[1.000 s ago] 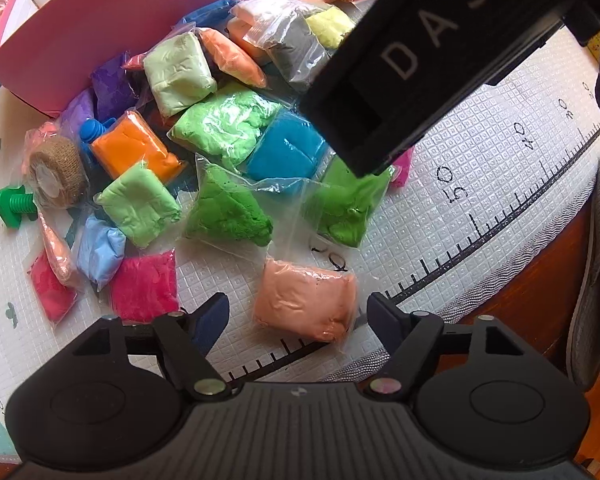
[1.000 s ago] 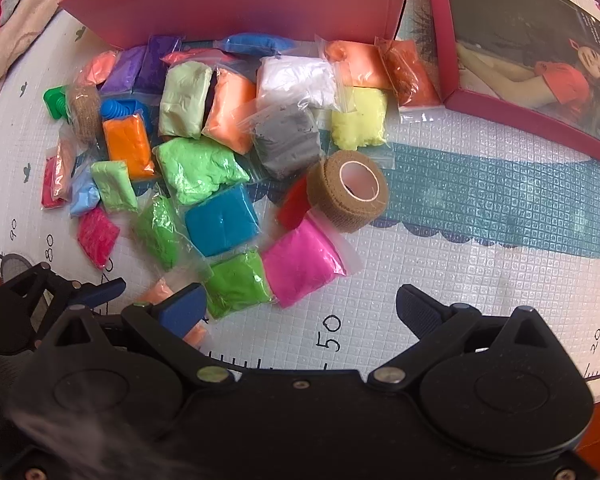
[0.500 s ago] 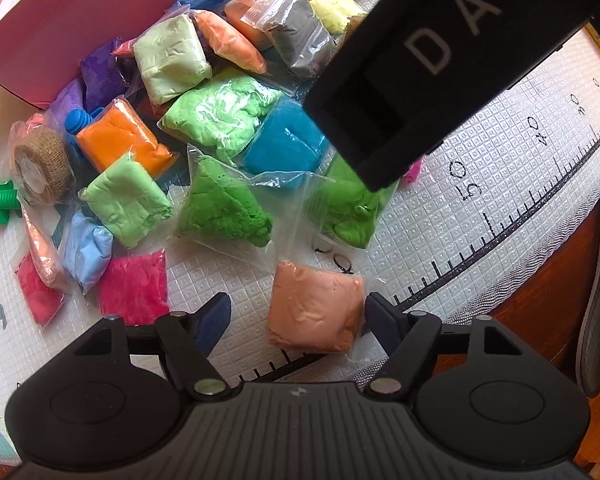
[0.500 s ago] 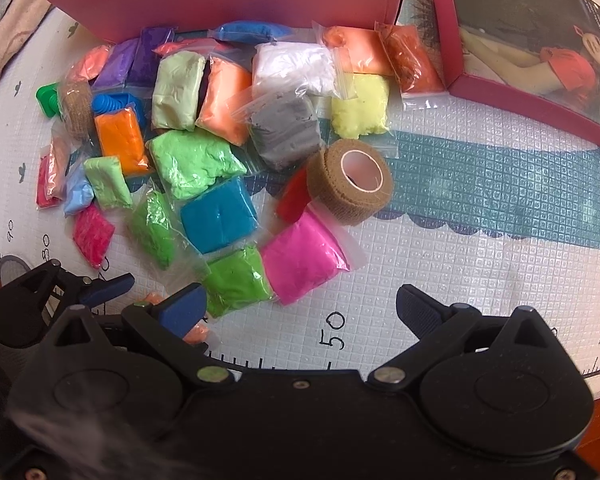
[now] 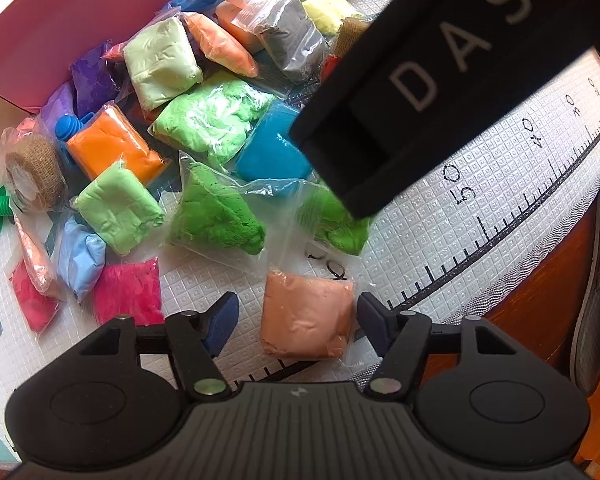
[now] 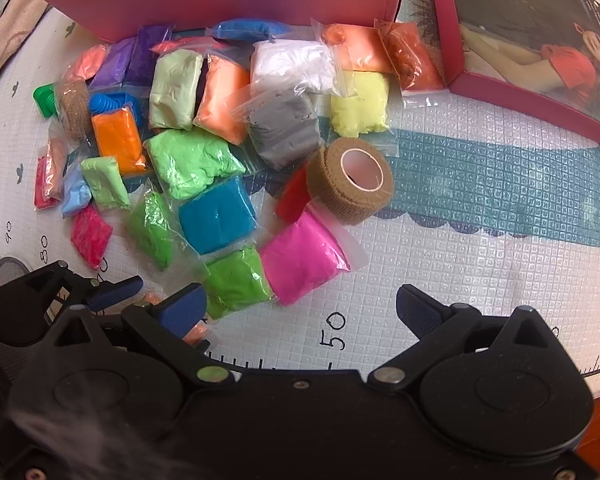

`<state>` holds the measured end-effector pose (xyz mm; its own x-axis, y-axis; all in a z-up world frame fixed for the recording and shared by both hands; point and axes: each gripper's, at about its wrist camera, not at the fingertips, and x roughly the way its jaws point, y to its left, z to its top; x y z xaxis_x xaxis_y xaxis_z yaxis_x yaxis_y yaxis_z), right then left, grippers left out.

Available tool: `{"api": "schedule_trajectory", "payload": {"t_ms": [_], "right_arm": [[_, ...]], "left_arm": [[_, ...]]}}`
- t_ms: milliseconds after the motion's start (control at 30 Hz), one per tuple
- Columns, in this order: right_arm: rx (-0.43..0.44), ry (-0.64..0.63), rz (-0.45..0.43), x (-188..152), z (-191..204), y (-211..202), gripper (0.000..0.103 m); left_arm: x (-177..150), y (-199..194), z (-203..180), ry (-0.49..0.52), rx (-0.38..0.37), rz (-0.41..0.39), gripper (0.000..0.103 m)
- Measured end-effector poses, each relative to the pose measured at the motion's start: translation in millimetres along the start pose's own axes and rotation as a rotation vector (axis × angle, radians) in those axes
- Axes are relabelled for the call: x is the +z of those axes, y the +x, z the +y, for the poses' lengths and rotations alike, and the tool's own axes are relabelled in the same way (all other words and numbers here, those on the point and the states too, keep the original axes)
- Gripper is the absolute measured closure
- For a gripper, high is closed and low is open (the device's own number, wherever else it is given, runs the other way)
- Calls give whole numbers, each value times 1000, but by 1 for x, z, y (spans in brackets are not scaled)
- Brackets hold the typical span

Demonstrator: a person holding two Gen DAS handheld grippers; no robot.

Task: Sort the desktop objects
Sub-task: 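Lower the left gripper onto the peach clay packet and close it, then lift the peach packet with the left gripper while the right gripper moves toward the pile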

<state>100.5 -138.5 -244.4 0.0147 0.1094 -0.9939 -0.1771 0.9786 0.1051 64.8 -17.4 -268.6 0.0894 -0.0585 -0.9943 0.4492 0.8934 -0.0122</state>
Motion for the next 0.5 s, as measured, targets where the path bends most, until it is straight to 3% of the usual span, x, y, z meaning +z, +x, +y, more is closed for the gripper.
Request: {"api": "schedule_trajectory", "payload": {"t_ms": [100, 367, 500], "right_arm": [[-1, -2, -2, 0, 0, -2, 1], [-4, -3, -17, 1, -4, -12, 1], [-9, -1, -27, 3, -5, -15, 1]], "left_arm": [[3, -2, 5, -13, -5, 0, 55], [10, -6, 22, -57, -18, 5, 63], [16, -12, 29, -56, -14, -5, 73]]}}
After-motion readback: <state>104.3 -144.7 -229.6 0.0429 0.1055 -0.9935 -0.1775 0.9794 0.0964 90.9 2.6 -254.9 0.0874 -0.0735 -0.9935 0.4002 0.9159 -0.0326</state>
